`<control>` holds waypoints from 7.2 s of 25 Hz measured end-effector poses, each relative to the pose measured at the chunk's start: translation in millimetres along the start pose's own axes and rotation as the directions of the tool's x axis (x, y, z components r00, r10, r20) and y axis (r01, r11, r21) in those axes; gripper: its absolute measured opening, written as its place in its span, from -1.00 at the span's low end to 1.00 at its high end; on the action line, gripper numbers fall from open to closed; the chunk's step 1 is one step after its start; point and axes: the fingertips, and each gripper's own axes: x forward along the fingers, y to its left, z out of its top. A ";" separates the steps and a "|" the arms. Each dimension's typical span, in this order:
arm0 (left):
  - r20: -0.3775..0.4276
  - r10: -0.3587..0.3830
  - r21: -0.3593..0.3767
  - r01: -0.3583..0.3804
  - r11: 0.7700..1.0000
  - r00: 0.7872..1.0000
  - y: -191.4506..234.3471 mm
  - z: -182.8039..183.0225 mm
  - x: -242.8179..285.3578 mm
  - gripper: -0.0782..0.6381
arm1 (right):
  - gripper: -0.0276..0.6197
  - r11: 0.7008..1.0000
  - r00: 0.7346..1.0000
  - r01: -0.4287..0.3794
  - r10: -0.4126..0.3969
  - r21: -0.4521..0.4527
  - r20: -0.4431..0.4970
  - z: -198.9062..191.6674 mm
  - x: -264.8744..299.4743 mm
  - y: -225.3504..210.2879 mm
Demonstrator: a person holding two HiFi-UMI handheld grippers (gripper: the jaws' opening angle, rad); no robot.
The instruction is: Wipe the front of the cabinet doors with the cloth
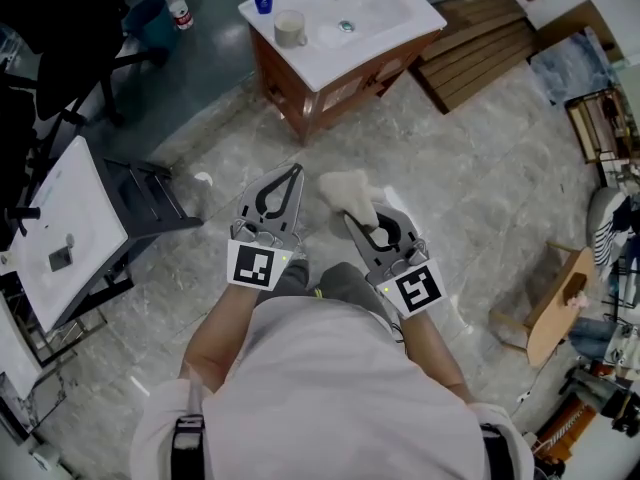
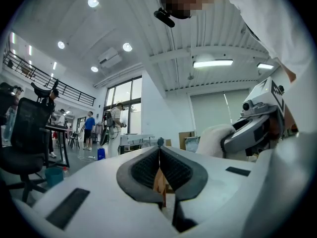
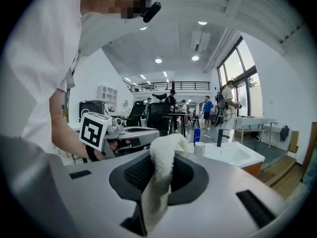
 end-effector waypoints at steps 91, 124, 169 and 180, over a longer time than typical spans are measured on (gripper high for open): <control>0.234 0.289 0.304 -0.352 0.885 0.929 52.3 -581.1 201.6 -0.73 | -0.68 0.899 0.897 -0.268 0.364 -0.345 0.252 -456.3 291.0 -279.3; 0.215 0.296 0.320 -0.354 0.879 0.931 33.1 -589.7 234.0 -0.73 | -0.68 0.935 0.959 -0.010 0.109 -0.353 0.261 -458.5 274.5 -429.9; 0.181 0.295 0.345 -0.341 0.874 0.938 64.2 -606.8 170.1 -0.73 | -0.68 0.927 0.952 -0.192 0.255 -0.323 0.167 -503.1 273.5 -297.5; 0.175 0.322 0.344 -0.364 0.865 0.930 82.8 -620.1 147.4 -0.73 | -0.68 0.895 0.934 -0.234 0.315 -0.379 0.168 -516.1 320.6 -252.1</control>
